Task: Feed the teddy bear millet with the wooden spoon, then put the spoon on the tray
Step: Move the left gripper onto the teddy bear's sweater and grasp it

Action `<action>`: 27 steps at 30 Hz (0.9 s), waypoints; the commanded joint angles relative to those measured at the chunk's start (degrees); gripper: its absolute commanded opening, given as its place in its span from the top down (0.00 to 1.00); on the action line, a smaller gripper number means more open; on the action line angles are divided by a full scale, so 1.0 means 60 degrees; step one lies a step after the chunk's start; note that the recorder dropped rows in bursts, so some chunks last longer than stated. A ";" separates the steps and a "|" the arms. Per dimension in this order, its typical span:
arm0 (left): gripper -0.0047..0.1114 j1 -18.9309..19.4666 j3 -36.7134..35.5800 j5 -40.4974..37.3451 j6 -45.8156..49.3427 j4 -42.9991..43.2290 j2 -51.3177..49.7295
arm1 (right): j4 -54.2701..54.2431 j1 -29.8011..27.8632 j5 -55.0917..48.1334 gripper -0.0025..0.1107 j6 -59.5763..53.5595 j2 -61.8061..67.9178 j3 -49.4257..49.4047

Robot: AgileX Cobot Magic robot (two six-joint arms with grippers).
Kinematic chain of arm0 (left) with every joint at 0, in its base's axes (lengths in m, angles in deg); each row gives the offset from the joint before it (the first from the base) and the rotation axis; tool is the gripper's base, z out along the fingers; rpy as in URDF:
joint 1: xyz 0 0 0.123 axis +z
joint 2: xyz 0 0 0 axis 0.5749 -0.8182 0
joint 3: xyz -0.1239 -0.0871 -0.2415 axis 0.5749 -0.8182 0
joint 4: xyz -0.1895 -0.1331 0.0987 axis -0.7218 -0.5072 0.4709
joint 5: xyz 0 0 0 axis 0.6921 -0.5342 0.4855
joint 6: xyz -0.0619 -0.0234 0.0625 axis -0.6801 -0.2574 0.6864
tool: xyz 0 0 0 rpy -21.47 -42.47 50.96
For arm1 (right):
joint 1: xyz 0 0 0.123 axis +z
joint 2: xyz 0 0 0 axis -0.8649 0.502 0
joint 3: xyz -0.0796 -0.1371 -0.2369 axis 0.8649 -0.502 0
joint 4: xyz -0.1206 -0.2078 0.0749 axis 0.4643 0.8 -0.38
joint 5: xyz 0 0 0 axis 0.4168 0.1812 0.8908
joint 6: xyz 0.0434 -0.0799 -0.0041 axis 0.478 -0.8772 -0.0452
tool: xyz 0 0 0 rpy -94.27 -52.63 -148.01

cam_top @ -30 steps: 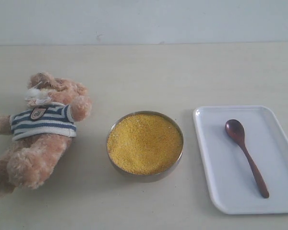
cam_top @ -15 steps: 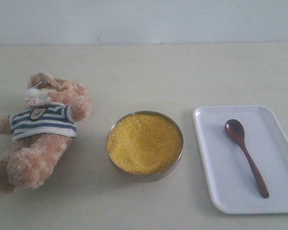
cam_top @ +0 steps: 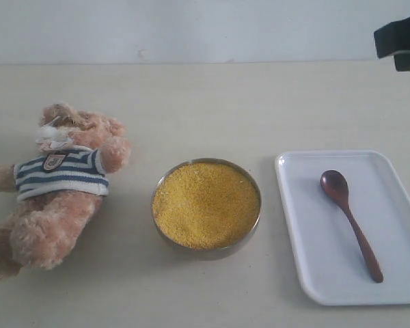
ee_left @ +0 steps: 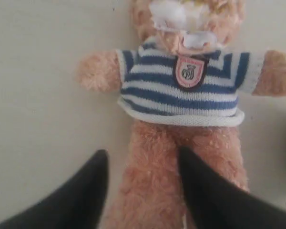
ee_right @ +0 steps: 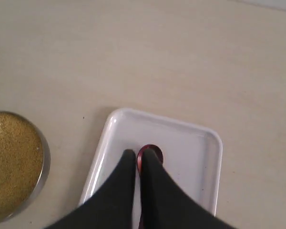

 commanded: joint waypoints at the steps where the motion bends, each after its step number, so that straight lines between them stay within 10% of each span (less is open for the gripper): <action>1: 0.13 -0.0046 0.0333 0.0065 0.0878 -0.0816 -0.1932 | -0.0023 0.0012 -0.0472 0.76 -0.0080 0.0034 0.0076; 7: 0.02 -0.0046 0.1066 0.0397 0.2831 -0.2914 -0.4039 | -0.0023 0.0012 -0.0941 0.19 0.0560 0.0034 0.0076; 27: 0.02 -0.1162 0.1439 0.1935 0.2539 -0.2888 -0.5607 | -0.0116 0.0012 -0.1221 0.17 0.0976 0.0051 0.0076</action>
